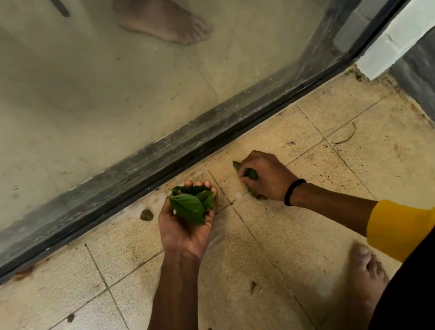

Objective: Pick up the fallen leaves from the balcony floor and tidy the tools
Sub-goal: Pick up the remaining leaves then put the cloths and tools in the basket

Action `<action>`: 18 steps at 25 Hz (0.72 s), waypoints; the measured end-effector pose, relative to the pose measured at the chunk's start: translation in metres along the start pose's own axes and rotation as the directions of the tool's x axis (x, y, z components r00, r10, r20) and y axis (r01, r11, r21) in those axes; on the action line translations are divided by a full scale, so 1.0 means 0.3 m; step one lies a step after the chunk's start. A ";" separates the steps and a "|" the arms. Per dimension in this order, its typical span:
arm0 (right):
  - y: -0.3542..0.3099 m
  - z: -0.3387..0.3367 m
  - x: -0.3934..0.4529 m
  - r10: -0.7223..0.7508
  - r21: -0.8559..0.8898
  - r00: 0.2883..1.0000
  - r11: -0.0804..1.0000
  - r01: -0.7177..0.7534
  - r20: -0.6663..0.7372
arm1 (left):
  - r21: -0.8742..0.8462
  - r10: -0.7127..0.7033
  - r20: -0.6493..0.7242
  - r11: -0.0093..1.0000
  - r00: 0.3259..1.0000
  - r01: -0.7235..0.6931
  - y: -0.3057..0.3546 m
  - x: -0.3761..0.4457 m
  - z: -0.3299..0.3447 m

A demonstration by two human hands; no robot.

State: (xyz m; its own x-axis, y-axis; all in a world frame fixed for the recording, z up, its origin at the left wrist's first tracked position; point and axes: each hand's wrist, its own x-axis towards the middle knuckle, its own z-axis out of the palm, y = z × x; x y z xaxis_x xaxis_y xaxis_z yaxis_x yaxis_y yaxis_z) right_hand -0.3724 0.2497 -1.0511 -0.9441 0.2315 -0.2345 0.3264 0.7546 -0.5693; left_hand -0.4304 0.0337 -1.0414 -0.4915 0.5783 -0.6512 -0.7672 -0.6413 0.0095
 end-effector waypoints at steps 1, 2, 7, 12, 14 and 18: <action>-0.001 -0.034 -0.004 0.084 0.043 0.996 0.996 -0.083 -0.014 | 0.000 -0.005 0.004 1.000 1.000 0.005 -0.014 0.008 0.002; -0.005 -0.077 -0.012 0.170 0.106 0.985 0.980 -0.166 -0.023 | -0.001 -0.011 0.007 1.000 1.000 0.011 -0.033 0.017 0.005; -0.144 -0.252 -0.122 0.131 0.221 0.991 0.966 -0.134 0.030 | 0.060 -0.105 0.028 0.993 0.994 0.103 -0.185 0.059 0.041; -0.265 -0.208 -0.215 -0.014 -0.156 0.993 0.987 0.032 0.116 | 0.090 -0.212 -0.044 0.972 0.976 0.216 -0.342 0.092 0.076; -0.268 -0.210 -0.237 -0.041 -0.343 0.991 0.936 0.084 0.131 | 0.079 -0.227 -0.050 0.970 0.973 0.231 -0.362 0.102 0.077; -0.262 -0.312 -0.225 -0.061 -0.151 0.998 0.987 0.057 -0.019 | 0.031 -0.248 0.023 0.969 0.969 0.247 -0.335 0.099 0.096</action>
State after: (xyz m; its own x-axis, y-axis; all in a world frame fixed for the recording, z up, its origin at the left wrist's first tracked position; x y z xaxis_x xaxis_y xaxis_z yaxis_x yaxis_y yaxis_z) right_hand -0.3385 0.2324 -0.9167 -0.9630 0.1969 -0.1839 0.2610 0.8508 -0.4561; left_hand -0.3799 0.1298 -1.0399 -0.2952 0.7305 -0.6158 -0.8771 -0.4628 -0.1285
